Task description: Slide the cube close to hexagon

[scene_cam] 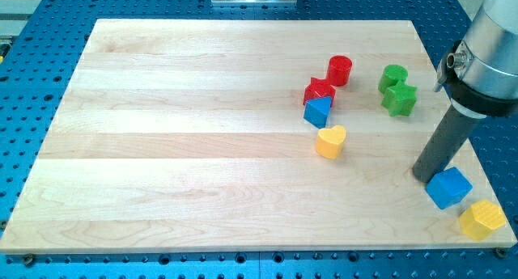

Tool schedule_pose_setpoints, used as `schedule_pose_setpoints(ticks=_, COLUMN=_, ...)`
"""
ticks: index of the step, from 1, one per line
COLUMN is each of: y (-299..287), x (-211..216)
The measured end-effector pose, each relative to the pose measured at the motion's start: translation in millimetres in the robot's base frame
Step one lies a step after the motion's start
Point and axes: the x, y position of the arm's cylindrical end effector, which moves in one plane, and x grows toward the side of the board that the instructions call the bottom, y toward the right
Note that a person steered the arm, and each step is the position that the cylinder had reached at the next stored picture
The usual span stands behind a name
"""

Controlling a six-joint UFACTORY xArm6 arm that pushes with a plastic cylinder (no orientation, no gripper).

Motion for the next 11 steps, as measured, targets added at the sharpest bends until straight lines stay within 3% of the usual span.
schedule_pose_setpoints(ticks=2, y=-50.4, x=17.8)
schedule_pose_setpoints(ticks=3, y=-47.7, x=34.8)
schedule_pose_setpoints(ticks=7, y=8.8, x=20.4)
schedule_pose_setpoints(ticks=9, y=-14.6, x=2.0)
schedule_pose_setpoints(ticks=11, y=-42.6, x=-63.8)
